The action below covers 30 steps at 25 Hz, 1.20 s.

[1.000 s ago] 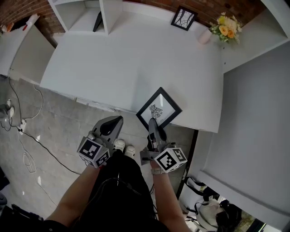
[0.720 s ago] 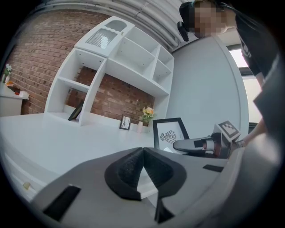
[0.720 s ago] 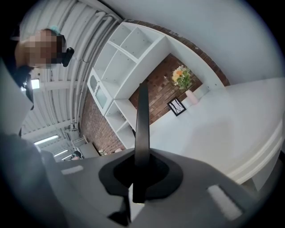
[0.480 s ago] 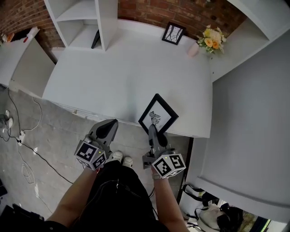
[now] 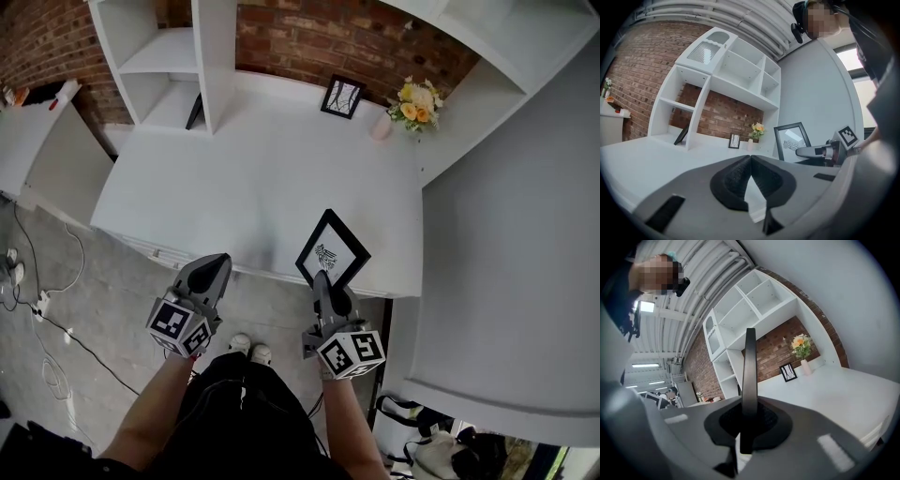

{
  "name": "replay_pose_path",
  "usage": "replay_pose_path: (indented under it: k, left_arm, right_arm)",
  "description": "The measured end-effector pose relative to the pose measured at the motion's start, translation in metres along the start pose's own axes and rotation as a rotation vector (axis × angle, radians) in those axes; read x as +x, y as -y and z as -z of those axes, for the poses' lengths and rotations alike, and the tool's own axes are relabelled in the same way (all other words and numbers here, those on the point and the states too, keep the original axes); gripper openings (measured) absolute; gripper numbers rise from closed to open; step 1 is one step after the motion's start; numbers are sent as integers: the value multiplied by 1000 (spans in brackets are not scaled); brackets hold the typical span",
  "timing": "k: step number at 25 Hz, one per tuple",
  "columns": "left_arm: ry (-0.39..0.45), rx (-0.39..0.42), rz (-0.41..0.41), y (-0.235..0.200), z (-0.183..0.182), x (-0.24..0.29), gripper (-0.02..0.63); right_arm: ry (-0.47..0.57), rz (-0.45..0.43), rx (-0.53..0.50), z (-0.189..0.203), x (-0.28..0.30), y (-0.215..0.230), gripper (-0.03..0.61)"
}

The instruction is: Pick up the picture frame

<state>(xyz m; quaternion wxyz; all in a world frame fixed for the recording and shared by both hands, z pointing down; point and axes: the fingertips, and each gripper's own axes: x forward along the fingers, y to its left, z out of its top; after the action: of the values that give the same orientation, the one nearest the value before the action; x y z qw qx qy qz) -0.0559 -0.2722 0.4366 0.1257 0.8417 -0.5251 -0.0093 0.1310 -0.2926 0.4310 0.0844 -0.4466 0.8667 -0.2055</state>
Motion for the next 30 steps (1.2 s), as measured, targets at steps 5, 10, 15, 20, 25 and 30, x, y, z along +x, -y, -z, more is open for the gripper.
replay_pose_path:
  k: [5, 10, 15, 20, 25, 30]
  left_arm:
    - [24, 19, -15, -8, -16, -5, 5]
    - [39, 32, -16, -10, -26, -8, 5]
    - [50, 40, -18, -12, -32, -9, 5]
    - [70, 48, -28, -16, -40, -10, 5]
    - [81, 52, -39, -21, -44, -15, 5]
    - [91, 58, -50, -24, -49, -20, 5]
  right_arm:
    - [23, 5, -48, -15, -1, -3, 12]
    - [44, 10, -86, -28, -3, -8, 12]
    - [59, 19, -126, -37, -5, -10, 12]
    - [77, 30, -154, -48, -8, -8, 12]
    - [94, 32, -161, -53, -8, -11, 12]
    - [108, 35, -172, -59, -8, -13, 12]
